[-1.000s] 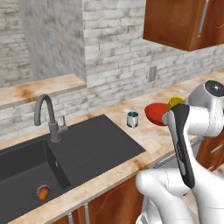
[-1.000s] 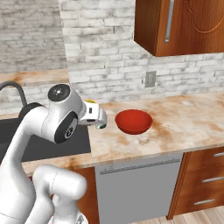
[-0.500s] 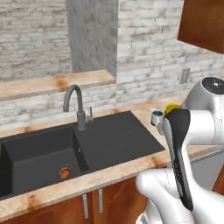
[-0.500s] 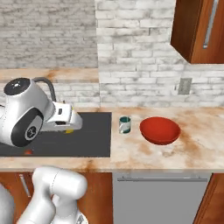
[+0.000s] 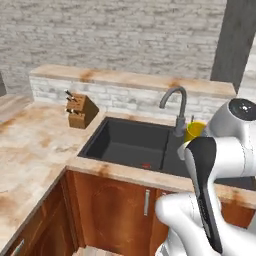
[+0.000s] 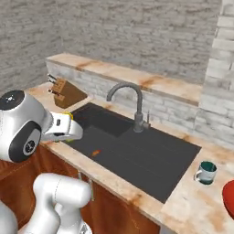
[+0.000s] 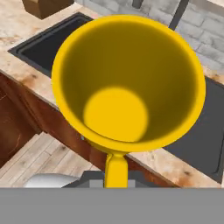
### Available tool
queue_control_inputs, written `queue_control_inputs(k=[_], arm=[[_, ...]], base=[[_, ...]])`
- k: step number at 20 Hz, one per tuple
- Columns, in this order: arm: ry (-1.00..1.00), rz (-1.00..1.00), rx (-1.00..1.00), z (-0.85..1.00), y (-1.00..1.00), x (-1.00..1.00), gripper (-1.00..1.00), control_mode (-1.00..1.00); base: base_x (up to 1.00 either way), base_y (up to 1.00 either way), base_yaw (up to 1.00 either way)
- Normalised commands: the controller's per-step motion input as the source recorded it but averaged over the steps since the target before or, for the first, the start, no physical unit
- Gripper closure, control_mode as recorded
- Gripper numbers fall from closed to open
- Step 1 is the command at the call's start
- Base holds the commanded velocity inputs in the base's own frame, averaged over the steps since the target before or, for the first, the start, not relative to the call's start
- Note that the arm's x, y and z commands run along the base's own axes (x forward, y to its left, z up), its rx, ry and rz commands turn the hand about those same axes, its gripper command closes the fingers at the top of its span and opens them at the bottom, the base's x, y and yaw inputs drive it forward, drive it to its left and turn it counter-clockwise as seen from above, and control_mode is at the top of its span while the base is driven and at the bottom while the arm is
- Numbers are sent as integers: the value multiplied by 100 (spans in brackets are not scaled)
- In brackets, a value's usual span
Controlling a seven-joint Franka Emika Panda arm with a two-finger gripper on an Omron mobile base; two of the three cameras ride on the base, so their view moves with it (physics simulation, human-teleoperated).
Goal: Clear the mugs and bowl far away from the sink.
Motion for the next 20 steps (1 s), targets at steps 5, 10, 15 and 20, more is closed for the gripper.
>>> queue_control_inputs(k=[5,10,15,20], arm=[[0,0,0,0,0,0,100,100],[0,0,0,0,0,0,100,100],[0,0,0,0,0,0,100,100],[0,0,0,0,0,0,100,100]], base=[[-12,33,95],[-32,92,85],[-9,52,98],[0,25,100]])
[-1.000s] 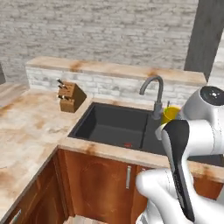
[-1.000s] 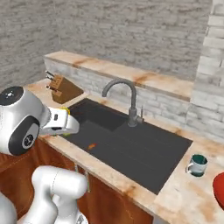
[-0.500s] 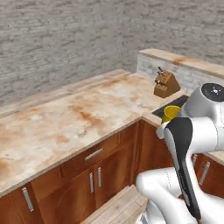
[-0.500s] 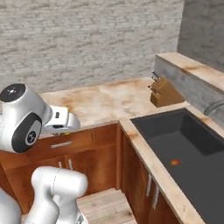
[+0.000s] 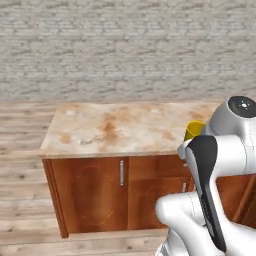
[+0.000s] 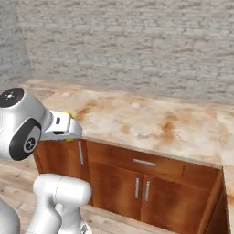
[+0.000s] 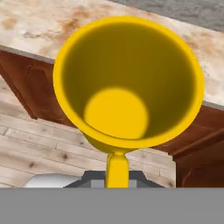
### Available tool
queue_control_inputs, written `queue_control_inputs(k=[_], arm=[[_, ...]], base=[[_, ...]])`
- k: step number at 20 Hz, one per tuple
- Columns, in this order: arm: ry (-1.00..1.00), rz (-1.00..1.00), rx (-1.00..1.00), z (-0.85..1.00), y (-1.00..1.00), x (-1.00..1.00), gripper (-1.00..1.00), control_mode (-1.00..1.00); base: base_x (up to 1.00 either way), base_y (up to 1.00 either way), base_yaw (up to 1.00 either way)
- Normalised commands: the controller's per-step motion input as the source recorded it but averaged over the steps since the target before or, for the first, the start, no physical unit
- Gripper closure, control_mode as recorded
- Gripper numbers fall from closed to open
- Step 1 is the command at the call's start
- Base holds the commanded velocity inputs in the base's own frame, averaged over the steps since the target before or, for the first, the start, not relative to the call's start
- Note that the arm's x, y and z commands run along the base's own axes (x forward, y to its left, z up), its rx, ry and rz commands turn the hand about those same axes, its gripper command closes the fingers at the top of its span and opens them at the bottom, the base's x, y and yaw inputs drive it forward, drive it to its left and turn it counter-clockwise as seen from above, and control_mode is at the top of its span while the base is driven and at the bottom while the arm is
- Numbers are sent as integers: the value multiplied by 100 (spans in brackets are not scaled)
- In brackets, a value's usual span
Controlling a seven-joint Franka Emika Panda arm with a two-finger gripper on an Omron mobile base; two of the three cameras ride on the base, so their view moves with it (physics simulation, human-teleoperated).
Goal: Clear the mugs and bowl far away from the sink.
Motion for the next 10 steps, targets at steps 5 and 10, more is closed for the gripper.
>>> queue_control_inputs(k=[5,10], arm=[[0,0,0,0,0,0,100,100],[0,0,0,0,0,0,100,100]], base=[[0,21,100],[0,21,100]])
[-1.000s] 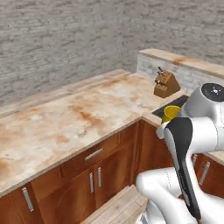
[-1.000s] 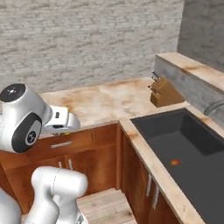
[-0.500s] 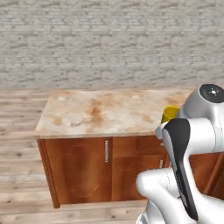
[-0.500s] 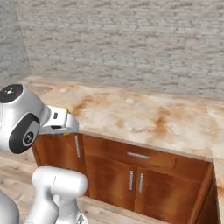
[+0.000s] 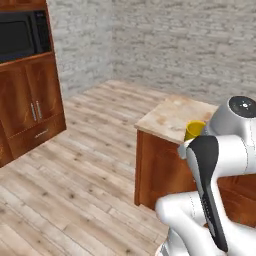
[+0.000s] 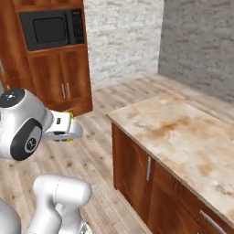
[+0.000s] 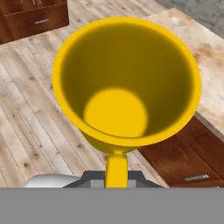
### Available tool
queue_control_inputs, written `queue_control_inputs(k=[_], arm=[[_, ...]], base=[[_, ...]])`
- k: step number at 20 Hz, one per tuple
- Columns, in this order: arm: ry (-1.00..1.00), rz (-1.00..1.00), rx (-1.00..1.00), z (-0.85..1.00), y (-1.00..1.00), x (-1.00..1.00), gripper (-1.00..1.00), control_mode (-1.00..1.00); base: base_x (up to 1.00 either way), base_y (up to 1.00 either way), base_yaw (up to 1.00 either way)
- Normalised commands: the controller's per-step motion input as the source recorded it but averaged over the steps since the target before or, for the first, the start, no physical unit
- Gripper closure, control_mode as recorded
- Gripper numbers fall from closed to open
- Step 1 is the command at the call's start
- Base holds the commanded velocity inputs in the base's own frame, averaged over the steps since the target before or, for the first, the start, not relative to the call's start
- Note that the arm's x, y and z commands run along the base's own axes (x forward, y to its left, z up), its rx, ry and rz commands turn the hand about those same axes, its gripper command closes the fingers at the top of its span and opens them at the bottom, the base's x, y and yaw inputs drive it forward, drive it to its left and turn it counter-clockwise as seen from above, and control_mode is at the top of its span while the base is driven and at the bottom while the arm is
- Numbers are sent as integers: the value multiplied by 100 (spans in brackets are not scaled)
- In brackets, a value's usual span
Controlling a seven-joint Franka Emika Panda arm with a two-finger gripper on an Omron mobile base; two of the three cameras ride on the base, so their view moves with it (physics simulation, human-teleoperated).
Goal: Clear the mugs and bowl far away from the sink.
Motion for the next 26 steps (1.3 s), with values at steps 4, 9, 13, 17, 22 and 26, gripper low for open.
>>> queue_control_inputs(k=[4,9,13,17,22,26], arm=[[0,0,0,0,0,0,100,100],[0,0,0,0,0,0,100,100],[0,0,0,0,0,0,100,100],[0,0,0,0,0,0,100,100],[0,0,0,0,0,0,100,100],[0,0,0,0,0,0,100,100]], base=[[0,22,100],[0,23,100],[9,68,80],[97,92,16],[100,86,-5],[100,99,-20]])
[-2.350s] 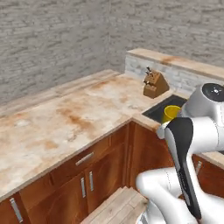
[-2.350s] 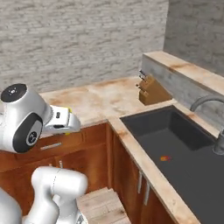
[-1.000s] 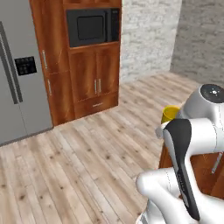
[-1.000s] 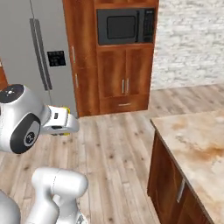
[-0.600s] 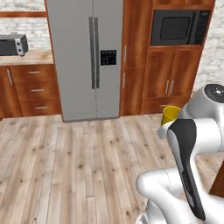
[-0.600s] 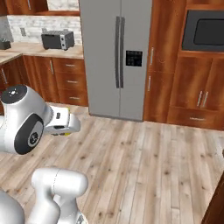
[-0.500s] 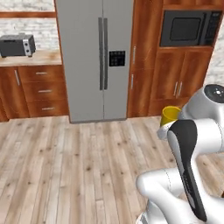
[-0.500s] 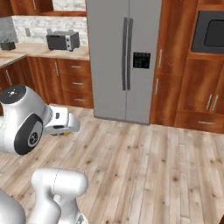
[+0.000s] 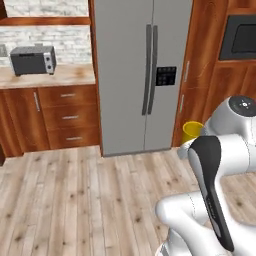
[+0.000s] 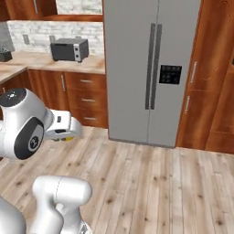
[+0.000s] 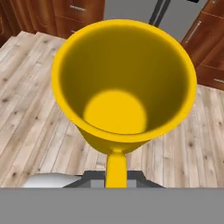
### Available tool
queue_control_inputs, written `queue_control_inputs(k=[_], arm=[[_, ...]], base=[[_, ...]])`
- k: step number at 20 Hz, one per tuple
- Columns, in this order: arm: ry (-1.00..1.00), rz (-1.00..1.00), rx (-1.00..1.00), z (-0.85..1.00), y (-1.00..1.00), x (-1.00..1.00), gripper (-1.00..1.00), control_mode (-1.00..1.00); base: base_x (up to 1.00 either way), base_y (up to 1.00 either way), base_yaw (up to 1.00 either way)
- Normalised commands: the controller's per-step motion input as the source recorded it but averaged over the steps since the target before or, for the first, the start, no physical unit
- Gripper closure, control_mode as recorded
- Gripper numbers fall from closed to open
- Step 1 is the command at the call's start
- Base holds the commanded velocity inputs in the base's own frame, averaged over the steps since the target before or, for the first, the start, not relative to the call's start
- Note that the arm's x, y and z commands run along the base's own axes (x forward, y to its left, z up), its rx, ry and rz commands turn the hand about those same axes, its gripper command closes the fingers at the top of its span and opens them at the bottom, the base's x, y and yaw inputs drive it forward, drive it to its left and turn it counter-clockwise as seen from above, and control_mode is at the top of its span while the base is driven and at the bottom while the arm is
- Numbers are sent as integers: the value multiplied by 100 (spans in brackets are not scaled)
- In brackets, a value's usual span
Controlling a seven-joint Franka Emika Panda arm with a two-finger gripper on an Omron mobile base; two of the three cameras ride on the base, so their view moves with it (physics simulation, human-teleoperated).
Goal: Clear the mugs and bowl far away from the sink.
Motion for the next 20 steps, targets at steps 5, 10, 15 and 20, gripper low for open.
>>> queue_control_inputs(k=[5,10,15,20], arm=[[0,0,0,0,0,0,100,100],[0,0,0,0,0,0,100,100],[0,0,0,0,0,0,100,100],[0,0,0,0,0,0,100,100]], base=[[100,97,-20],[100,81,-16],[100,64,-19],[100,63,-11]])
